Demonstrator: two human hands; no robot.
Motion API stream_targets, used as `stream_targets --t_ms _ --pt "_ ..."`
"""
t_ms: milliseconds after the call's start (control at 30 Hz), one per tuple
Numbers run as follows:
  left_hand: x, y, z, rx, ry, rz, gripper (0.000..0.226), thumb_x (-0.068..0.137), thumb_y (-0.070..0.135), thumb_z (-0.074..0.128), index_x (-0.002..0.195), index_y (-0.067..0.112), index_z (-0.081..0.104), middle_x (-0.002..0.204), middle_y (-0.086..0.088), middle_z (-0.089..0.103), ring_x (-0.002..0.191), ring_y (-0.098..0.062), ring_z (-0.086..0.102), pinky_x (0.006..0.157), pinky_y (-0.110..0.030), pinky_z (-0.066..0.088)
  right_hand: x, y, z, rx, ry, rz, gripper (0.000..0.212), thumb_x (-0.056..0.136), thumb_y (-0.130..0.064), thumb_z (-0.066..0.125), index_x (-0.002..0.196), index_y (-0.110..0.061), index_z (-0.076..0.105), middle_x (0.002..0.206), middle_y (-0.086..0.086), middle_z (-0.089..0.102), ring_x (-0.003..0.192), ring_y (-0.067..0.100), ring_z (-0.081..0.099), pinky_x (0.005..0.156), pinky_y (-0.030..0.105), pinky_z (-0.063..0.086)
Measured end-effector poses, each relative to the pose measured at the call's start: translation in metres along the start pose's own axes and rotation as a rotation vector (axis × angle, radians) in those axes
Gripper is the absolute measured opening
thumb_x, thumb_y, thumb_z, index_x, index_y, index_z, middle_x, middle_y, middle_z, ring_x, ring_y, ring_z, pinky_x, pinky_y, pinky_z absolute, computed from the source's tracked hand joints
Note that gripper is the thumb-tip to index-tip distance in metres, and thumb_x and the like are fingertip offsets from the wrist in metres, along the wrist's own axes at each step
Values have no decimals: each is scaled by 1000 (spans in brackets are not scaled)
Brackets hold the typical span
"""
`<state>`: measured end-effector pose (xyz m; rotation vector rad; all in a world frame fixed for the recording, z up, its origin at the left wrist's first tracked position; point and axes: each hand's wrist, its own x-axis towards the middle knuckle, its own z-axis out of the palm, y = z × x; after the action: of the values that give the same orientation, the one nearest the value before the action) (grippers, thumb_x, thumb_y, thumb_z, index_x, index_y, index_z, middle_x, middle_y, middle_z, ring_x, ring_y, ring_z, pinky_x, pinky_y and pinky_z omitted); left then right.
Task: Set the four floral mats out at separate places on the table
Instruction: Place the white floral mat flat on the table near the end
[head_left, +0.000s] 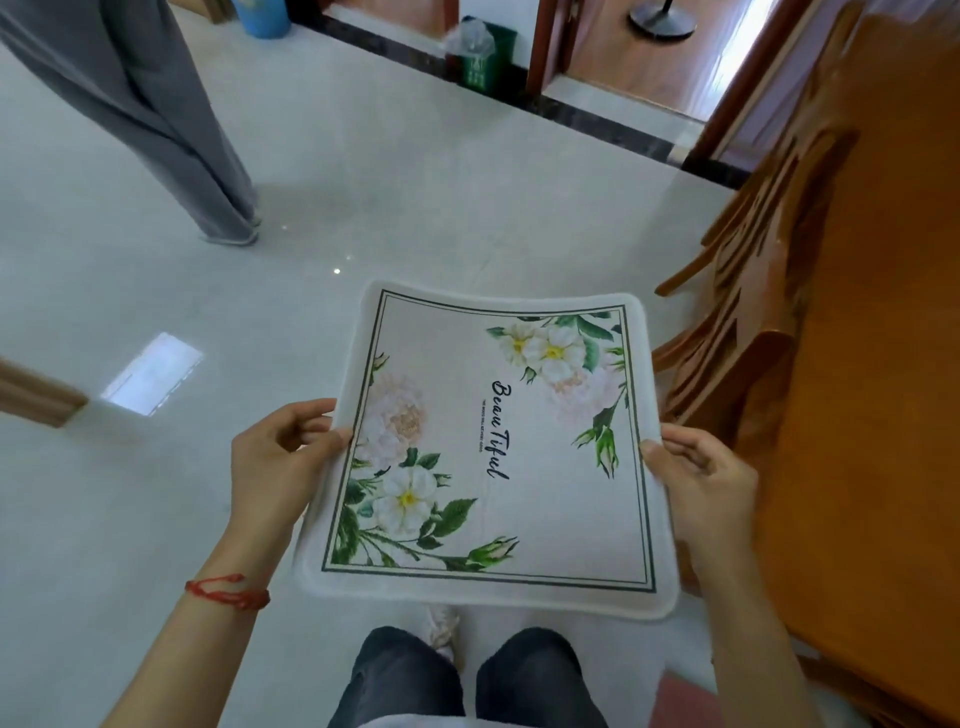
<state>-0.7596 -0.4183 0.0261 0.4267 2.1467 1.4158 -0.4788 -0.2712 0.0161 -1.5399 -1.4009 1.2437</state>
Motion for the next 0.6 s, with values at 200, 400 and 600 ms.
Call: stream_targets --t_ms 200,400,600 --pt "47 31 17 -9 -36 17 27 73 -2 70 87 21 67 77 -6 64 69 -15 58 68 -12 53 38 -19 14 35 27 -30 21 77 2 67 85 -17 65 66 -19 69 64 1 65 62 13 53" --pt "95 63 64 -27 -66 19 28 73 -5 69 87 19 68 76 -6 63 70 -16 57 65 -9 52 98 -31 19 13 39 -34 22 78 -1 67 99 -4 66 87 11 69 84 27 67 79 40 56" --pt "139 103 117 1 -73 58 25 75 -3 68 93 15 67 76 -5 63 66 -13 58 58 -5 49 167 -46 20 -35 81 -66 25 77 -3 69 102 -3 66 82 -1 68 75 15 66 69 19 56"
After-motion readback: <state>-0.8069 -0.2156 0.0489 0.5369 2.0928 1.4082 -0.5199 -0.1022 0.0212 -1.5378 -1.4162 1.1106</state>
